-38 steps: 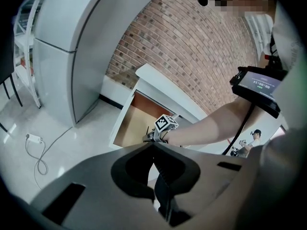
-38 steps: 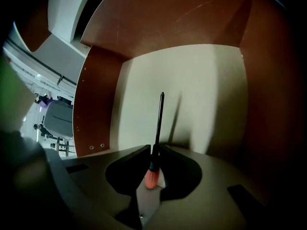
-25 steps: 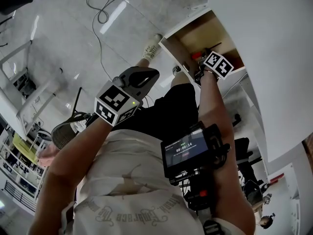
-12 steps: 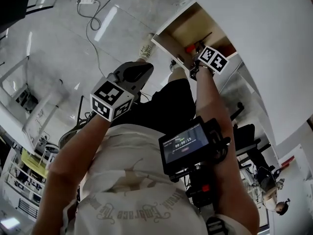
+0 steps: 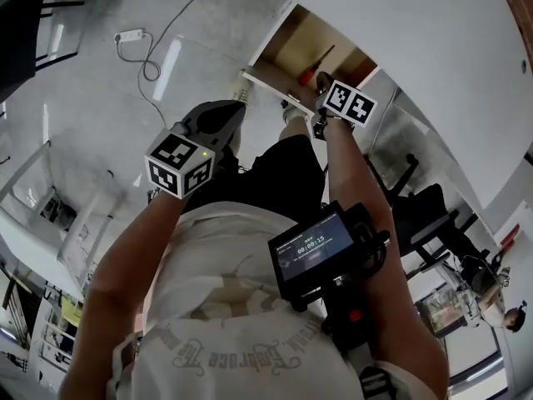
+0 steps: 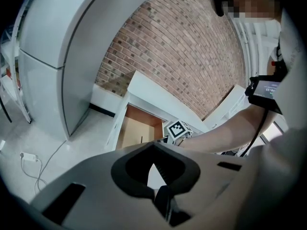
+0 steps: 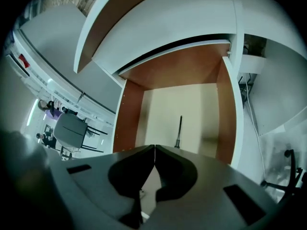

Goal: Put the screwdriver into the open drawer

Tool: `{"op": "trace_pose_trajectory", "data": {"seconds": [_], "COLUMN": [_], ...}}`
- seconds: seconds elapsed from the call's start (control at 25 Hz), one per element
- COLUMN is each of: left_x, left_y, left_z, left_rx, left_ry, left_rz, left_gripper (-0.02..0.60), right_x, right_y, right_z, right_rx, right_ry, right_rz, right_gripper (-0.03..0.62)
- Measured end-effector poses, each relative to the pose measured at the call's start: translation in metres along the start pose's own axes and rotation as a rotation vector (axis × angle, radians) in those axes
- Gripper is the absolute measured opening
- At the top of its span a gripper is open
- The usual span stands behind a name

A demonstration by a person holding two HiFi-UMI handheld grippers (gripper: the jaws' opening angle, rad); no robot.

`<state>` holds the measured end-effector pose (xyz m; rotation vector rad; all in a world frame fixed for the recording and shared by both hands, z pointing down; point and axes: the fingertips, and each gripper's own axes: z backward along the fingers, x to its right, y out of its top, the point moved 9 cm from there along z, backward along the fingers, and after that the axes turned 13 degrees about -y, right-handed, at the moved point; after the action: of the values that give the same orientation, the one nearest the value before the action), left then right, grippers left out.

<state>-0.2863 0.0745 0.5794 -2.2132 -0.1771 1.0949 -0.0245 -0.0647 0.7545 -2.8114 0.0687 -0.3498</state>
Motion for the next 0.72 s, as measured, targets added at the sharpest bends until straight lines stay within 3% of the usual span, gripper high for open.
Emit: {"op": "trace_pose_trajectory", "data": {"seconds": [0.2, 0.72], "left_x": [0.023, -0.013], "left_y": [0.011, 0.052], "left_z": [0.010, 0.002], "left_rx": [0.006, -0.052], "left_ry": [-0.039, -0.125], "left_rz": [-0.050, -0.125], "left_gripper": [0.020, 0.020], "right_x": [-0.004, -0.025], "right_y": [-0.008, -0.005], "right_z": [0.047, 0.074], "right_rx": [0.039, 0.106], "right_ry": [0.036, 0.097], "right_rz": [-0.021, -0.071], "right_gripper": [0.021, 0.021]}}
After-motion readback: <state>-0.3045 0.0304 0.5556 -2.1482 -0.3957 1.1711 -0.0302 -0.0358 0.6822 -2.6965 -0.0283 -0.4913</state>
